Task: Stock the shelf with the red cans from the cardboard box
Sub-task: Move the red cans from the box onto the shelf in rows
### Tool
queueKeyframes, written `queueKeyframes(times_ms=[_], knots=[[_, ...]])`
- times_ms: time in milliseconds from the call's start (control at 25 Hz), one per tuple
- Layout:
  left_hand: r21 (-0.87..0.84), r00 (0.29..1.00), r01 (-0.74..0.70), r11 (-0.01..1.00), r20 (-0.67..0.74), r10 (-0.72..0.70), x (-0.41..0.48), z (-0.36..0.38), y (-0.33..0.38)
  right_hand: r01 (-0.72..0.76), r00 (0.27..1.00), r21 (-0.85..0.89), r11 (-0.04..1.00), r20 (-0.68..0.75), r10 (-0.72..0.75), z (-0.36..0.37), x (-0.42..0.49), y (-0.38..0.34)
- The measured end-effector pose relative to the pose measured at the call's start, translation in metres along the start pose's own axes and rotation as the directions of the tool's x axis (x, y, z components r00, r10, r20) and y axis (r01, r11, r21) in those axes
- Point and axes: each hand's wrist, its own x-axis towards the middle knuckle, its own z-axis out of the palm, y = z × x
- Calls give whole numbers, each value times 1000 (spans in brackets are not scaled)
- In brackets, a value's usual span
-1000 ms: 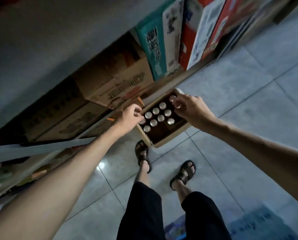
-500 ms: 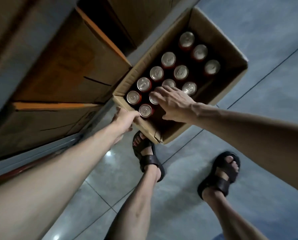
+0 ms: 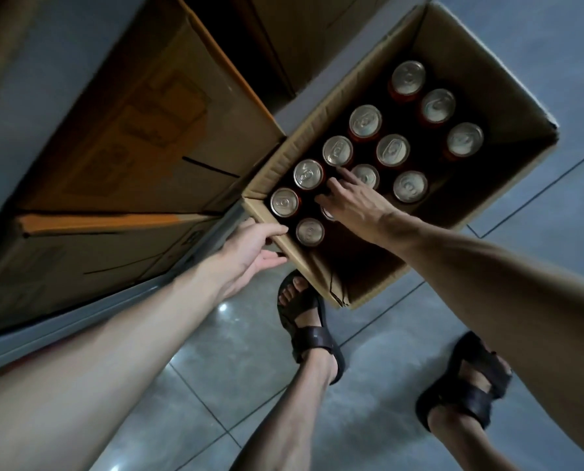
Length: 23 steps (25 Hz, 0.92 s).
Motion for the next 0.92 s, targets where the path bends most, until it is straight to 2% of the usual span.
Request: queueKeyframes(times_ms=[120, 200, 280, 360, 440, 480, 640, 760, 840, 920], knots=[[251, 994, -91, 964, -41, 104, -15, -13, 5, -39, 998, 76, 996, -37, 42, -16, -19, -2], [356, 985, -107, 928, -87, 147, -33, -16, 9, -58, 990, 209, 976, -113, 83, -43, -41, -5], [443, 981, -136, 886, -65, 184, -59, -15, 12, -113, 965, 362, 925, -183, 189, -88, -68, -6], [572, 963, -237, 785, 30, 269, -97, -4, 19, -186, 926, 536, 823, -184, 328, -148, -99, -5], [671, 912, -386, 633, 172, 374, -142, 14, 32, -222, 889, 706, 673, -136, 437, -212, -125, -3], [655, 875, -468, 593, 248, 415, -172, 22, 43, -224, 880, 762, 607, -110, 463, -251, -141, -4], [362, 785, -616, 700, 355, 507, -292, 47, 96, -157, 912, 906, 394, -19, 409, -399, -193, -3], [237, 676, -728, 643, 403, 617, -399, 44, 145, -83, 933, 945, 318, -38, 357, -512, -234, -12], [185, 609, -786, 590, 396, 687, -476, 42, 179, -9, 942, 953, 302, -93, 323, -584, -263, -24], [60, 583, -784, 618, 411, 701, -541, 38, 206, 51, 947, 958, 283, -137, 290, -638, -287, -39]])
